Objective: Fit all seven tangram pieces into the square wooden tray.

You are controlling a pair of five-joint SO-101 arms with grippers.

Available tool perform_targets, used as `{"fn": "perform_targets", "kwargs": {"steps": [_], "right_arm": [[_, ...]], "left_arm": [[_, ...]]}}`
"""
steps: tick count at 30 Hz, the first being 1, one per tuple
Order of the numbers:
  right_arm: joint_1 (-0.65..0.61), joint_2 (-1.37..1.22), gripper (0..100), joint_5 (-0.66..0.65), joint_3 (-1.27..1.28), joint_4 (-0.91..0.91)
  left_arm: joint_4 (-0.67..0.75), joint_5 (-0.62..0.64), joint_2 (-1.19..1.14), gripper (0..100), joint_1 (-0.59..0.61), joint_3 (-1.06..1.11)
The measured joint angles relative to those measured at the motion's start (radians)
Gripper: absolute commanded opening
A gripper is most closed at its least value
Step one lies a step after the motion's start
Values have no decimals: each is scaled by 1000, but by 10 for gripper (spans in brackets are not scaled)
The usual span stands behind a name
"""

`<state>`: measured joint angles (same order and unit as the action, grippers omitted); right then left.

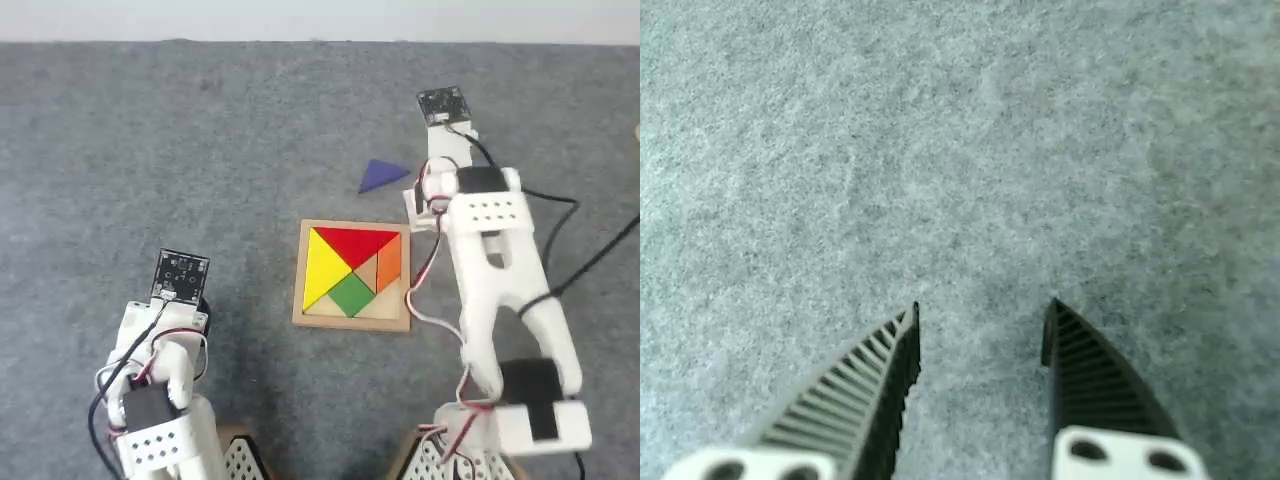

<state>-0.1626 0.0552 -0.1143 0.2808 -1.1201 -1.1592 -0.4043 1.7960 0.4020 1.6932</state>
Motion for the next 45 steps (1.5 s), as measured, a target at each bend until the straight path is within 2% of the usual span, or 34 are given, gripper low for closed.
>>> {"fn": "perform_targets", "kwargs": {"steps": [6,15,18,26,34,36,41,45], "right_arm": [[48,-207,317,-77,-152,21],[72,-397,317,-454,-336,25],[86,-439,317,-539,-353,32],[83,-571,317,-563,-356,221],[86,-664,313,-740,-384,272],[94,-678,282,-758,-405,255],[95,-713,134,-855,-483,110],[97,-723,85,-945,-525,15]], "left_arm": [[0,0,0,193,0,0],[0,0,0,193,0,0],[0,0,0,193,2,0],[0,0,0,193,0,0],[0,0,0,193,0,0],[0,0,0,193,0,0],[0,0,0,193,0,0],[0,0,0,193,0,0]]}}
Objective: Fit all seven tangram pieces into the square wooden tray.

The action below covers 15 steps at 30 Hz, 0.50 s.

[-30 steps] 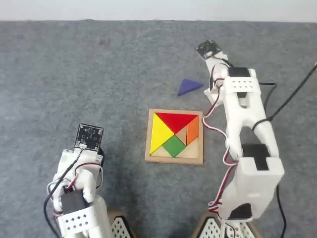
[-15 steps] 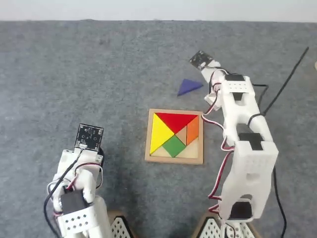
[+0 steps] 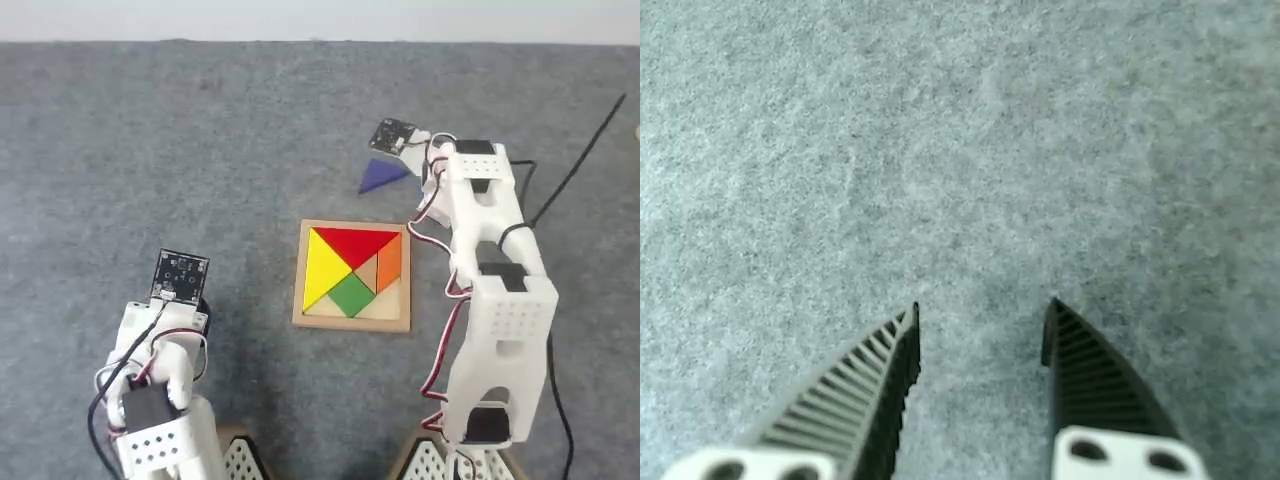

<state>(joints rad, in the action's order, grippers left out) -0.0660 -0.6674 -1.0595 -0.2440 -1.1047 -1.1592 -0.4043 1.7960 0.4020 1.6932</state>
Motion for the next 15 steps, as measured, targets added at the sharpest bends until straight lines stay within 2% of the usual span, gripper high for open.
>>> {"fn": "perform_targets", "kwargs": {"steps": [8,13,15], "right_arm": [[17,-8,64,-60,-81,-273],[44,-12,49,-57,-109,-348],[58,9,82,-28,-107,-348]], "left_arm": [[0,0,0,193,0,0],[0,0,0,193,0,0],[0,0,0,193,0,0]]}}
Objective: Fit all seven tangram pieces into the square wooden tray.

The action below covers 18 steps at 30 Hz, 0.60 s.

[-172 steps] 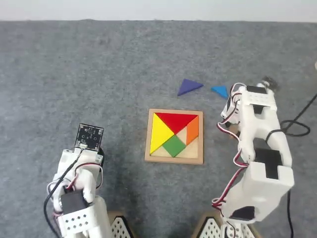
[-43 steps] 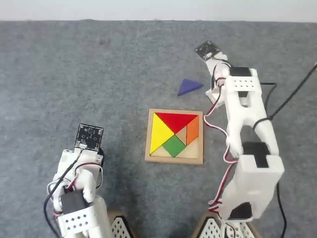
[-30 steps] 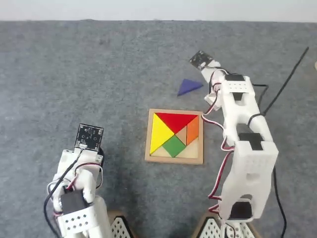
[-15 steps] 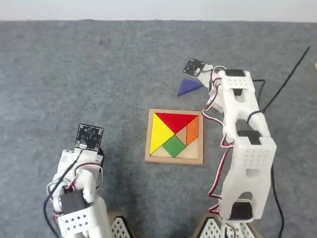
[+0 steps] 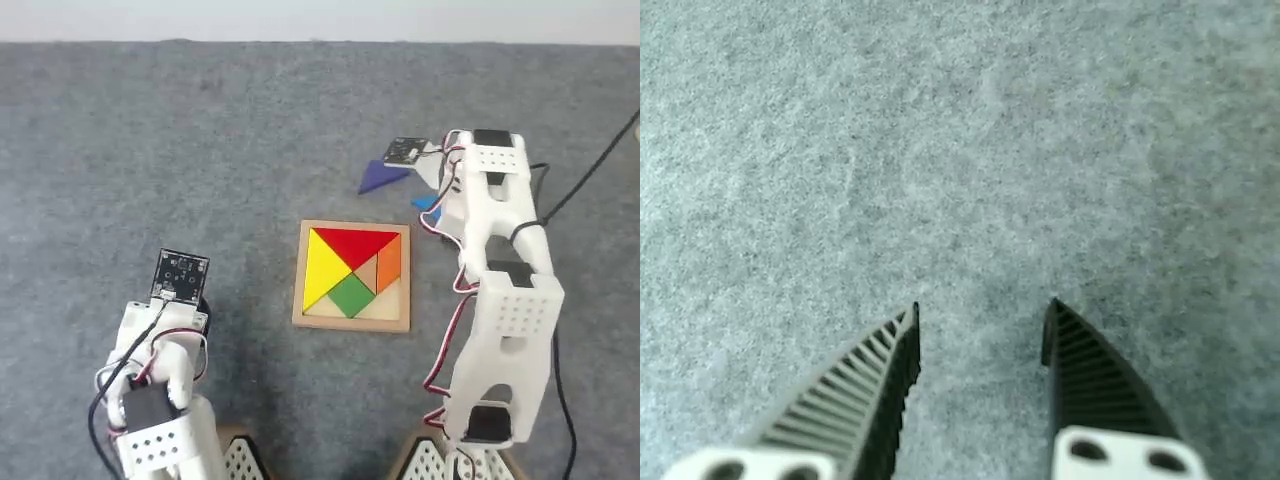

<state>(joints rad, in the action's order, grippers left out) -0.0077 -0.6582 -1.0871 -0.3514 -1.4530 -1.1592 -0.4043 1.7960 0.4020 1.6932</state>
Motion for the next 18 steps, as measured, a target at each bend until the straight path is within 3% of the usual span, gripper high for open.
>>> {"fn": "perform_targets", "kwargs": {"steps": [7,18], "right_arm": [[-32,44,427,110,0,41],[-83,-64,441,117,-2,160]], "left_arm": [[0,0,0,193,0,0],[0,0,0,193,0,0]]}}
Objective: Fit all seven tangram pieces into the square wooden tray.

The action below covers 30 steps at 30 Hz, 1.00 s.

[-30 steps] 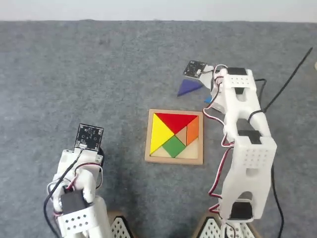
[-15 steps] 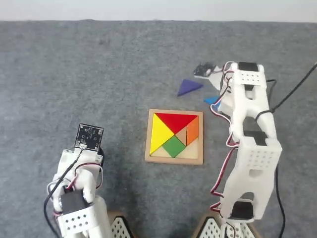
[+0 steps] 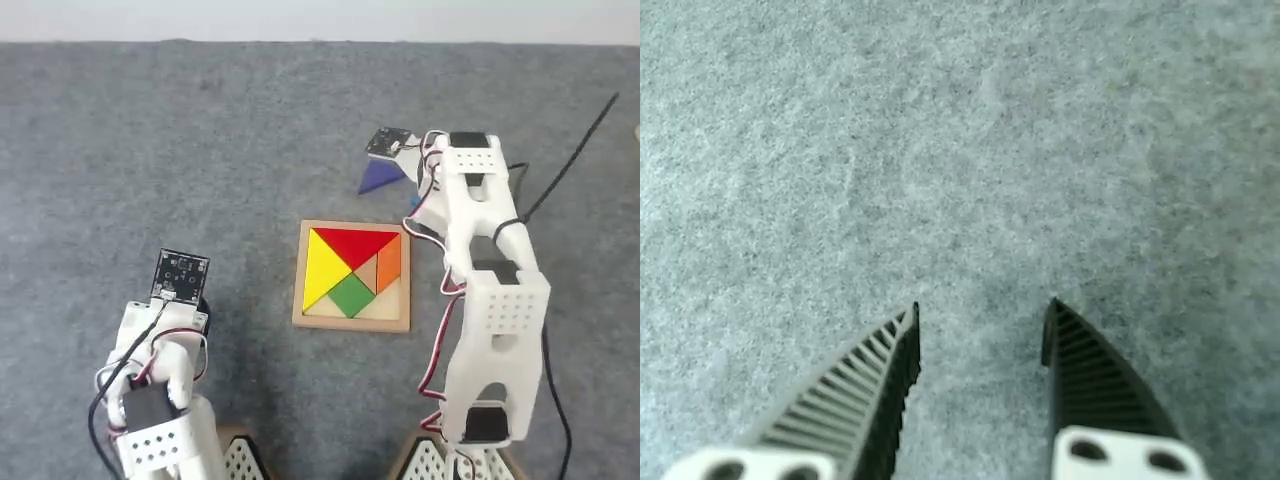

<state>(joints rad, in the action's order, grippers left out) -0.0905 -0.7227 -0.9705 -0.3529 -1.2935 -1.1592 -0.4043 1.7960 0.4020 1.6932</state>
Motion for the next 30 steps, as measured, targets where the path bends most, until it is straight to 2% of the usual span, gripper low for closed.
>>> {"fn": "perform_targets", "kwargs": {"steps": [10,15,25,30], "right_arm": [[-8,-35,436,-21,-9,78],[-15,-43,279,-26,-18,78],[-15,-43,246,-32,-18,78],[-15,-43,100,-32,-20,78]], "left_arm": [[0,0,0,193,0,0],[0,0,0,193,0,0],[0,0,0,193,0,0],[0,0,0,193,0,0]]}}
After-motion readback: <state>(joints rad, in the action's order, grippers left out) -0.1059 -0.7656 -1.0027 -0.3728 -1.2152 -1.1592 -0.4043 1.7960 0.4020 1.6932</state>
